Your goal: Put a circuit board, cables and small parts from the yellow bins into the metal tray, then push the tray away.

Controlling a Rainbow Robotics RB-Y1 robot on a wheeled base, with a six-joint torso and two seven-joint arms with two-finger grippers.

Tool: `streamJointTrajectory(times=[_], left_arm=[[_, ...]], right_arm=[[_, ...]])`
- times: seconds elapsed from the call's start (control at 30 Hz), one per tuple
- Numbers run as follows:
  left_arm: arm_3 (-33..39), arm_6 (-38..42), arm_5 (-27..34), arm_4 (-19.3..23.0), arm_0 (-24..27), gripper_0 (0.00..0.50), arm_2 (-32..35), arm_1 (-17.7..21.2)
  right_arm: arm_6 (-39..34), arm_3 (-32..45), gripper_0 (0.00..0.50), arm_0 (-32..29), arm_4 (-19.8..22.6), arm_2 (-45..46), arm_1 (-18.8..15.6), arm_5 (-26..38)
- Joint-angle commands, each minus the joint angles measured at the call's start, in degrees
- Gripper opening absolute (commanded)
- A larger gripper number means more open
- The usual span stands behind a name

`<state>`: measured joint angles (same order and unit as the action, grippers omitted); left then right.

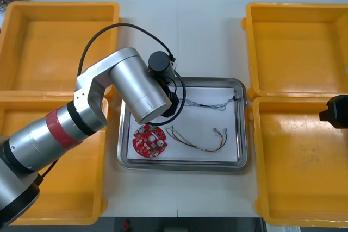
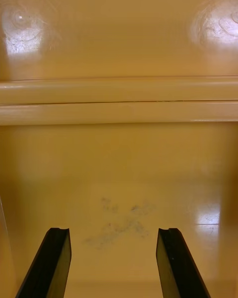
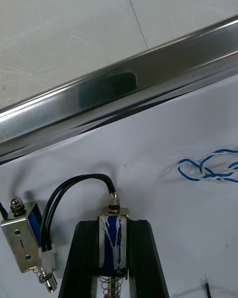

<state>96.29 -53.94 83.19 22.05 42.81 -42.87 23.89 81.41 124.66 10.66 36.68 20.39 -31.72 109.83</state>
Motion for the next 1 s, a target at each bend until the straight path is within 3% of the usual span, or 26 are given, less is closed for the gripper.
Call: streamJointTrajectory(times=[0.03,0.1,0.13,0.17,0.2,0.23,0.27,0.53,1.0], left_arm=[[0.1,4.8,-0.8,-0.8,2.5,0.028,-0.8,-1.6],[0.1,4.8,-0.8,-0.8,2.4,0.097,-0.7,-1.5],[0.2,4.9,-0.8,-0.7,2.4,0.186,-0.6,-1.5],[0.3,4.9,-0.7,-0.7,2.5,0.229,-0.6,-1.5],[0.5,4.8,-0.6,-0.7,2.5,0.373,-0.5,-1.4],[0.6,4.8,-0.3,-0.7,2.4,0.473,-0.4,-1.3],[0.7,4.8,0.0,-0.6,2.4,0.500,-0.2,-1.2],[3.3,4.3,3.7,2.4,2.4,0.500,1.6,0.2],[12.1,1.8,16.7,7.4,2.5,0.500,13.4,1.5]], right_arm=[[-2.8,-0.7,0.500,-1.2,1.1,1.6,-2.2,0.2],[-2.8,-0.6,0.500,-1.4,1.5,1.5,-2.3,0.2],[-2.8,-0.6,0.500,-1.6,1.6,1.5,-2.5,0.2],[-2.8,-0.6,0.500,-1.8,1.7,1.5,-2.6,0.2],[-2.8,-0.7,0.500,-1.9,1.9,1.5,-2.7,0.2],[-2.8,-0.7,0.500,-2.0,2.1,1.5,-2.9,0.2],[-2.8,-0.6,0.500,-2.1,2.3,1.4,-3.0,0.2],[-2.8,-0.6,0.500,-2.6,3.2,1.4,-3.9,0.2],[-2.9,1.2,0.500,-2.7,5.2,1.0,-6.2,0.2]])
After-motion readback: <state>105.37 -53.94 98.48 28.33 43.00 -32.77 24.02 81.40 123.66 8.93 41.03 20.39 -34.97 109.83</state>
